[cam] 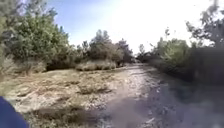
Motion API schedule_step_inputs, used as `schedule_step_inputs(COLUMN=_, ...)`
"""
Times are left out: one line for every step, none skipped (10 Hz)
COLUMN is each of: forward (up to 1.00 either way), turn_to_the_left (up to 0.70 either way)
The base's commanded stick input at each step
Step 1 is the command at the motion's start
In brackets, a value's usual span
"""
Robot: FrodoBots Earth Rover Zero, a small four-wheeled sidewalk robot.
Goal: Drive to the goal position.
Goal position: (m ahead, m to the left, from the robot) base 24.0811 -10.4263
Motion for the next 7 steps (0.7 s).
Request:
schedule_step_inputs(forward=1.00, turn_to_the_left=0.00)
schedule_step_inputs(forward=1.00, turn_to_the_left=0.00)
schedule_step_inputs(forward=1.00, turn_to_the_left=0.00)
schedule_step_inputs(forward=1.00, turn_to_the_left=0.00)
schedule_step_inputs(forward=1.00, turn_to_the_left=0.00)
schedule_step_inputs(forward=1.00, turn_to_the_left=0.00)
schedule_step_inputs(forward=1.00, turn_to_the_left=0.00)
